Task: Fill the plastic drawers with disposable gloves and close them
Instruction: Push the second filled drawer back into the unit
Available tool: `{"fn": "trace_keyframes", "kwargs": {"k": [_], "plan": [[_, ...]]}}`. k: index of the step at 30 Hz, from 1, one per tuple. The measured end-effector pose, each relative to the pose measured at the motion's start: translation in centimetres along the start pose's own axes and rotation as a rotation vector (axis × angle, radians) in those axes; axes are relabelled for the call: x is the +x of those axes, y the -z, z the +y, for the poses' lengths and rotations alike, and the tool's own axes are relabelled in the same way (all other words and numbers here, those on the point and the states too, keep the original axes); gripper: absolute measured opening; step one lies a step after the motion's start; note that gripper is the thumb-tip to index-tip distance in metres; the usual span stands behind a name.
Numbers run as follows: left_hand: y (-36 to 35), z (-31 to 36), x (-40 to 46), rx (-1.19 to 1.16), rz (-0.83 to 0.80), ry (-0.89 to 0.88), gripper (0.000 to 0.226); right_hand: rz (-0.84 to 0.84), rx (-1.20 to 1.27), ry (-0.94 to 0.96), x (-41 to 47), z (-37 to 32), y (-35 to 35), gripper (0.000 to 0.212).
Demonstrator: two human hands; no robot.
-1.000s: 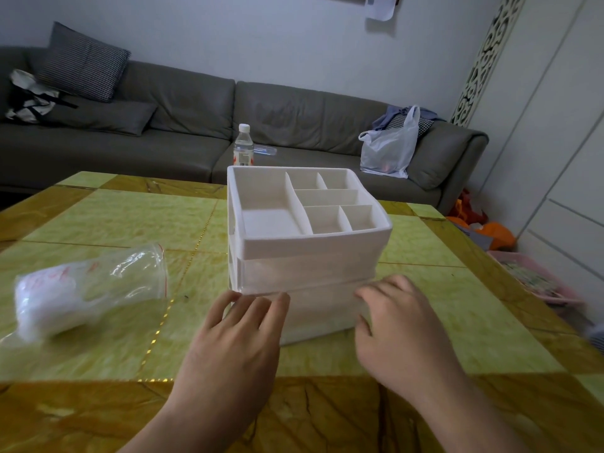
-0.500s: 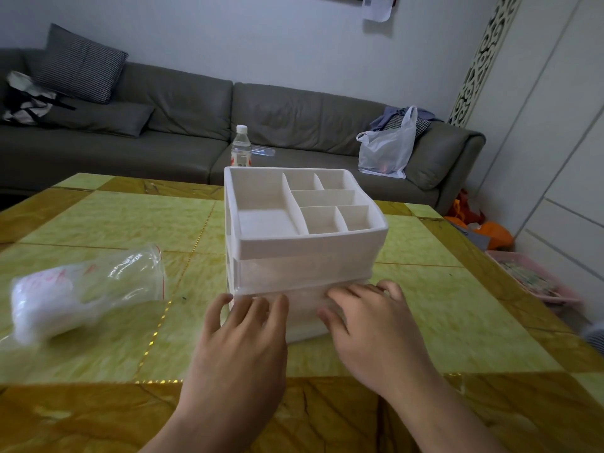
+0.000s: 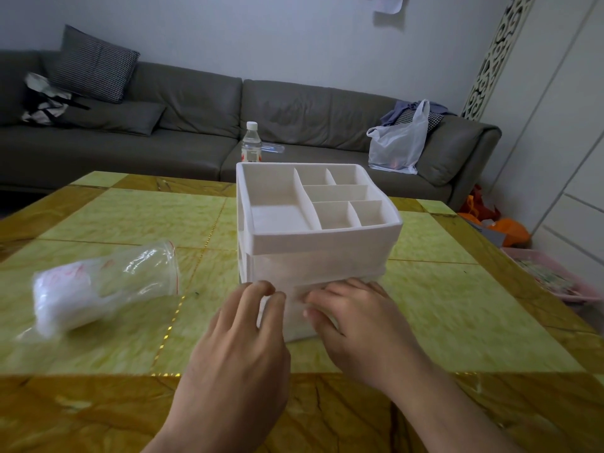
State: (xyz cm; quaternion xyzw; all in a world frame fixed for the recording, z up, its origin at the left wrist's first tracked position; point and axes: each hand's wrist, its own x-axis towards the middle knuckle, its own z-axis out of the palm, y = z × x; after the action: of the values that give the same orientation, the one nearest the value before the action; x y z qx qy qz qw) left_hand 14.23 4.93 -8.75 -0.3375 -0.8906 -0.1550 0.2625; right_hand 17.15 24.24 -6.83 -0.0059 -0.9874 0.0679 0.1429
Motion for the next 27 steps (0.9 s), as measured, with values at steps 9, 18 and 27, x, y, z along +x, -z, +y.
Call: {"fn": "trace_keyframes", "kwargs": {"k": [9,18,27], "plan": [[-1.4,-0.2,0.1,0.018,-0.059,-0.077,0.054,-0.011,0.041,-0.001,-0.2,-0.3,0.2,0.042],[-2.2,0.2,0.9,0.125,-0.146,-0.088,0.065,0.036,0.192,-0.049,-1.5,-0.2,1.3,0.024],[-1.5,-0.2,1.9,0.005,-0.208,-0.021,0.036,0.063,0.082,0.04,0.1,-0.7,-0.1,0.038]]}}
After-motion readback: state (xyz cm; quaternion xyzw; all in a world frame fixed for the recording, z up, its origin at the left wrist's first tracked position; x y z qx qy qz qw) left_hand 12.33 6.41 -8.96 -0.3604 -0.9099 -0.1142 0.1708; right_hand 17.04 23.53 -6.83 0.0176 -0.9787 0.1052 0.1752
